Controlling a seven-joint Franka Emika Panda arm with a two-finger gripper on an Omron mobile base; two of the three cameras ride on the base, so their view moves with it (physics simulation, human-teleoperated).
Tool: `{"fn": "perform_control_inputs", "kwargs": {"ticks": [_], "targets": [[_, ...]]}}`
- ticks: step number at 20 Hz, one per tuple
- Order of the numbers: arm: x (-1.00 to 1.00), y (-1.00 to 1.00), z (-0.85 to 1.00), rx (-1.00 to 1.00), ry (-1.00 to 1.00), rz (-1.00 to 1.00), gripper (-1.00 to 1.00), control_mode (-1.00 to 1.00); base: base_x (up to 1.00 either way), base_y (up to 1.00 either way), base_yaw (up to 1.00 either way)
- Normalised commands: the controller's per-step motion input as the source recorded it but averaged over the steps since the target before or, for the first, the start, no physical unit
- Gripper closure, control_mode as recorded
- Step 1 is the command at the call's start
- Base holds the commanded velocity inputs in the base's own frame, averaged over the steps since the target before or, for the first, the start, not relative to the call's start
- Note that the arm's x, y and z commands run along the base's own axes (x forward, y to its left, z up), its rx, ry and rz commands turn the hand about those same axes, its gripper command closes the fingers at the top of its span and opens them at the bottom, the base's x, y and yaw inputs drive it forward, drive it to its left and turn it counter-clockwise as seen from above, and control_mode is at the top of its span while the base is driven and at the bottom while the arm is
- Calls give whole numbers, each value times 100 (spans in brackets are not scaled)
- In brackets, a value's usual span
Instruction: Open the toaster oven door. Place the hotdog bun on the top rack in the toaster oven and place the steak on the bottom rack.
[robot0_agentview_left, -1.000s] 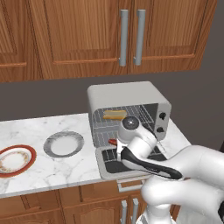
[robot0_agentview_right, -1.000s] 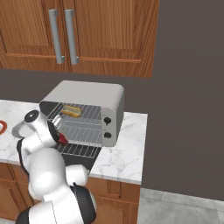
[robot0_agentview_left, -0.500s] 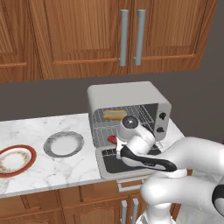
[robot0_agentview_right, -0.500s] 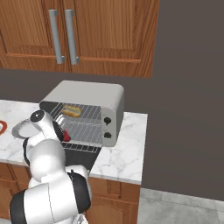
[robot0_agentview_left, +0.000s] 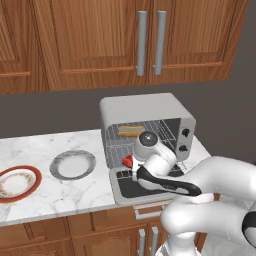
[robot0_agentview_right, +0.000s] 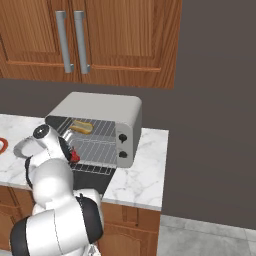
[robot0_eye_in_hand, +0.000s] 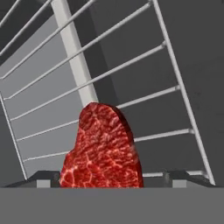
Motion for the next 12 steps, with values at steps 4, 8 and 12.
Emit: {"fn": "perform_control_inputs", "kwargs": {"ticks": [4, 8, 12], "targets": [[-49, -1, 44, 2, 2, -10, -100, -100, 0, 0, 0], [-36, -2, 27, 7, 20, -31, -100, -100, 0, 0, 0], [-36, -9, 23, 11, 26, -39, -100, -100, 0, 0, 0]]}}
